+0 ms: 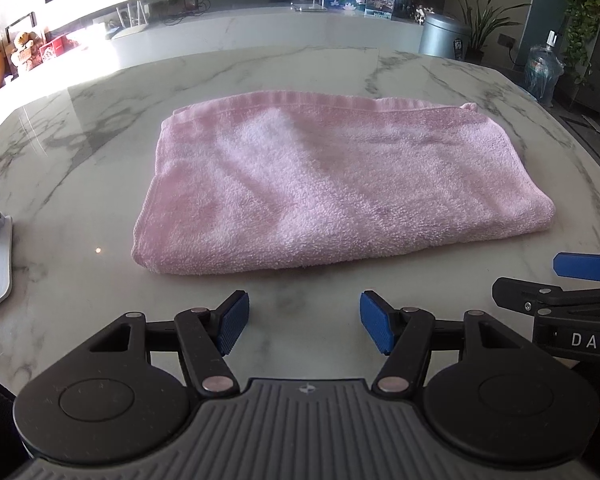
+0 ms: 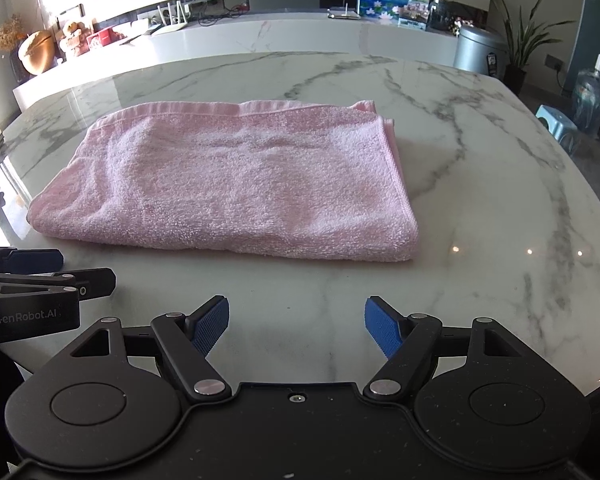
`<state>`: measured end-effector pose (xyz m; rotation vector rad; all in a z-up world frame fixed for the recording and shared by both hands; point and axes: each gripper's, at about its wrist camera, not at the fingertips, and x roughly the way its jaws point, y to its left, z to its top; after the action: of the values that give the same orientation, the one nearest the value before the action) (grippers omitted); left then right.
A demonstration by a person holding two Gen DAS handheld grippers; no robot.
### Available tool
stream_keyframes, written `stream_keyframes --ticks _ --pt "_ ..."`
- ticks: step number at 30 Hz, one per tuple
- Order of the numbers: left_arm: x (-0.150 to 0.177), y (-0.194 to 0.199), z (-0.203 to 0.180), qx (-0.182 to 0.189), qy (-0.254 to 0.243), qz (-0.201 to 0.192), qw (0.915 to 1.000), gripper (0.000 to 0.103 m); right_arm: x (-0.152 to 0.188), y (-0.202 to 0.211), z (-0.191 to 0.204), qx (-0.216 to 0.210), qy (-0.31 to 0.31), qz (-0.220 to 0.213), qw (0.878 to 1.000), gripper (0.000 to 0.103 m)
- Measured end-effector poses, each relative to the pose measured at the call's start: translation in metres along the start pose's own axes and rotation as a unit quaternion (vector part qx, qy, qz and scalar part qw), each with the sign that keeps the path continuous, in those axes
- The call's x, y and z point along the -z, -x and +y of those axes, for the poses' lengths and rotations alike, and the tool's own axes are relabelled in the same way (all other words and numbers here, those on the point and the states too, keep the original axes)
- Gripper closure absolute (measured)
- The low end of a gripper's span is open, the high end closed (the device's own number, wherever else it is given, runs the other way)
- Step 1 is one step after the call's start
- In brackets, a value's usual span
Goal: Fold towel
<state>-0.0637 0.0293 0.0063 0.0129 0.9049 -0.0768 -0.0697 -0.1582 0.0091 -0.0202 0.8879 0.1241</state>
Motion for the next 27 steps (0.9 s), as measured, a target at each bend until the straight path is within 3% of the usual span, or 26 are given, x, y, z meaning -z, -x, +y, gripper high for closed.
stream_keyframes --ticks 7,13,18,27 --pt "-0.001 -0.005 -0.002 -0.008 -0.008 -0.007 0.9999 0.032 0.001 -0.005 0.003 0.003 0.001 -0.001 1.0 0.03" --pt "-0.001 -0.008 -0.001 -0.009 -0.01 -0.015 0.9998 0.029 0.002 -0.007 0.006 0.01 0.005 -0.008 1.0 0.029" --pt "-0.001 -0.01 -0.001 -0.011 -0.01 -0.017 0.9997 0.025 0.004 -0.011 0.012 0.007 0.013 -0.012 1.0 0.014" --pt "-0.001 -0.011 0.0 -0.014 -0.008 -0.026 0.9995 0.023 0.006 -0.014 0.013 0.009 0.009 -0.02 1.0 0.007"
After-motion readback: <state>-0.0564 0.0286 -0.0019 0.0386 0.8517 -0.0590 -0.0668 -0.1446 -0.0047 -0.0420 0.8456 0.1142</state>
